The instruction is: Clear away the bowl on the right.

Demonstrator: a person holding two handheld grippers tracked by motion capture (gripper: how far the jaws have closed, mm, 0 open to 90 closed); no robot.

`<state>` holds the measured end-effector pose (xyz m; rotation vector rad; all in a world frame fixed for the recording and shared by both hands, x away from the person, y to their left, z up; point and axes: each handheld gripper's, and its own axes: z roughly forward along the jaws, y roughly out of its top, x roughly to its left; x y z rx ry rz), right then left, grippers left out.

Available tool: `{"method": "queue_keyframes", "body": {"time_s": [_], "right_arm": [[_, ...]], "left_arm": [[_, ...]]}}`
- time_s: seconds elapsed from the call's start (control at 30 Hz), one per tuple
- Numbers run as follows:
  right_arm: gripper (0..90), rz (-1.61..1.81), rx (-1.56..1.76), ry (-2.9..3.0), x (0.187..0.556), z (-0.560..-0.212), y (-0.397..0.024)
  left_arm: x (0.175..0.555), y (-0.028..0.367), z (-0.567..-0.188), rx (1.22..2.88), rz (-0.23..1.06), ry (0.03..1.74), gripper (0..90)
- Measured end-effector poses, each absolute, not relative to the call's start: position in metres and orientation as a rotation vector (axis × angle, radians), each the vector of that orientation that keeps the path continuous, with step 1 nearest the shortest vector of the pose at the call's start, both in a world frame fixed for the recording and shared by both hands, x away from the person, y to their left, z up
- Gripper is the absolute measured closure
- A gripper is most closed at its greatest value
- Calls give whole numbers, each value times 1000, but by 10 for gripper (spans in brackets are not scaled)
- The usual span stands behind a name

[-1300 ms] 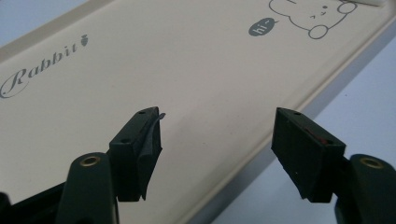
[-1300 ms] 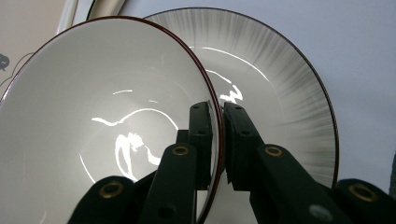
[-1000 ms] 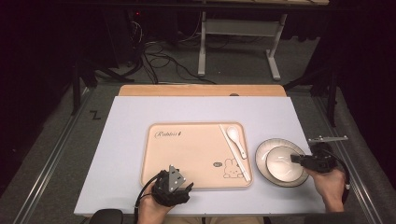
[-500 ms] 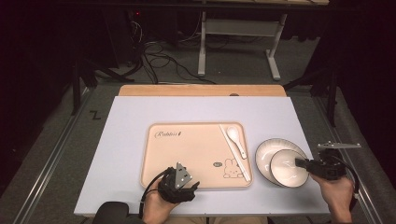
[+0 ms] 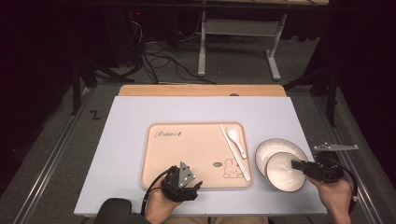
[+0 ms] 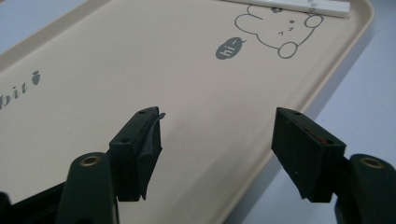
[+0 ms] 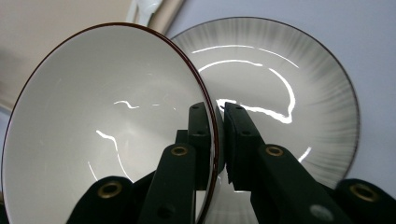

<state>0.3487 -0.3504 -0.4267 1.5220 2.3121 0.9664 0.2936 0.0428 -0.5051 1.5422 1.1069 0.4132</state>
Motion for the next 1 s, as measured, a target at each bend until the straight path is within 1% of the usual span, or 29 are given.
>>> {"method": "queue_keyframes", "body": {"time_s": [0.23,0.5,1.0], "right_arm": [[831,990,1405,2388,348,-415,-323],[831,997,1345,2472,358,-420,-302],[831,993,1173,2609,392,-417,-245]], "left_arm": [[292,44,-506,1547,422,1114,333],[289,49,-508,1545,445,1140,333],[281,69,-505,1472,491,1209,333]]}}
